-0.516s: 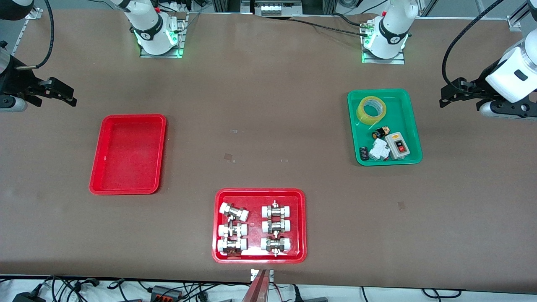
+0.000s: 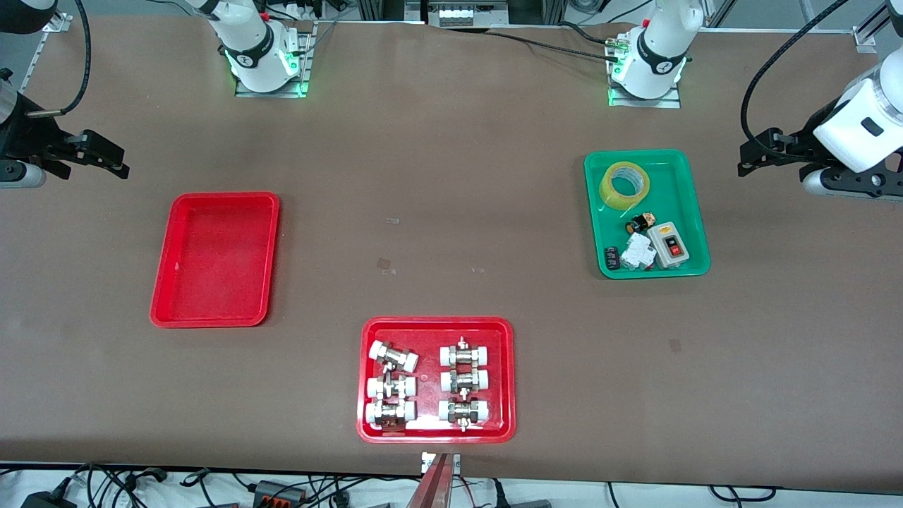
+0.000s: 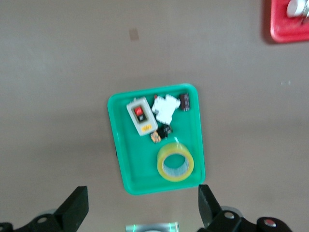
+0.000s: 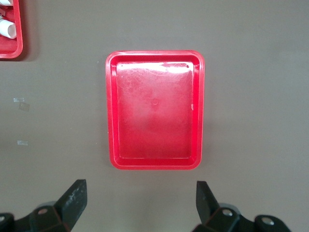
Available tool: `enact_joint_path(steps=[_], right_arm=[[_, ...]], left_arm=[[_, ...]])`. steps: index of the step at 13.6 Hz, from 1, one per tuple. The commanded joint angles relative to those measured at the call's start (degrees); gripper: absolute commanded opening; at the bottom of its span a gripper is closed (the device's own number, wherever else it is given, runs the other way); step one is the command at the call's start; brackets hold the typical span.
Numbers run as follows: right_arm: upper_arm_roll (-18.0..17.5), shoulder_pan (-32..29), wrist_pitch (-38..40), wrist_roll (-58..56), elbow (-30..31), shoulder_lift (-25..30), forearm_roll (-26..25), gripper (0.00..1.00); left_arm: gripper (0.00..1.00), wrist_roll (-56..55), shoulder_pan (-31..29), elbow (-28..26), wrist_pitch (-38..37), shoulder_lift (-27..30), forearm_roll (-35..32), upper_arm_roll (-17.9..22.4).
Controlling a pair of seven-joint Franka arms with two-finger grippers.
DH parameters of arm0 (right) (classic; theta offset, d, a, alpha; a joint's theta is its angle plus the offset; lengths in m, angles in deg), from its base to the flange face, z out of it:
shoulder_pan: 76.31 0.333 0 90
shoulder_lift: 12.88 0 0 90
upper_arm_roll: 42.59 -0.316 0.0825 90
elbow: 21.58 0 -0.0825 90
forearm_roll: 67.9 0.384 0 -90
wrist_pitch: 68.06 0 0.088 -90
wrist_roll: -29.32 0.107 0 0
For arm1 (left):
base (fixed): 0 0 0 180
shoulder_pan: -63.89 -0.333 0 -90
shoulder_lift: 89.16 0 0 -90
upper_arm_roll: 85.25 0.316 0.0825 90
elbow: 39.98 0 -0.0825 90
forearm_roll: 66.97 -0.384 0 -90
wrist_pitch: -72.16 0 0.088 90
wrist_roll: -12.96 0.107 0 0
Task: Left arm passes tape to right arm into tray
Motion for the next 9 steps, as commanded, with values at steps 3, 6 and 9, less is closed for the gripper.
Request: enact_joint_path(steps=[3,6,9], right_arm=[[-0.4,0.0,0.6,-0.7,-0.7,0.3,-0.2,1.0],[-0.5,0.1,0.9,-0.9,-1.4,0.2,-0.2,1.0],[-0.5,0.0,0.6,-0.8,-2.1,-0.7,0.1,1.0]], left_arm=[[1.0,-0.2,-1.0,-12.2,-0.9,-2.1,-0.5,-0.5],[1.0,-4.2,-1.6,-26.0,5.6,-1.5,0.6,-0.5],[1.0,-6.0,-2.0,-38.7,18.4,-1.5,2.8,-0.5]])
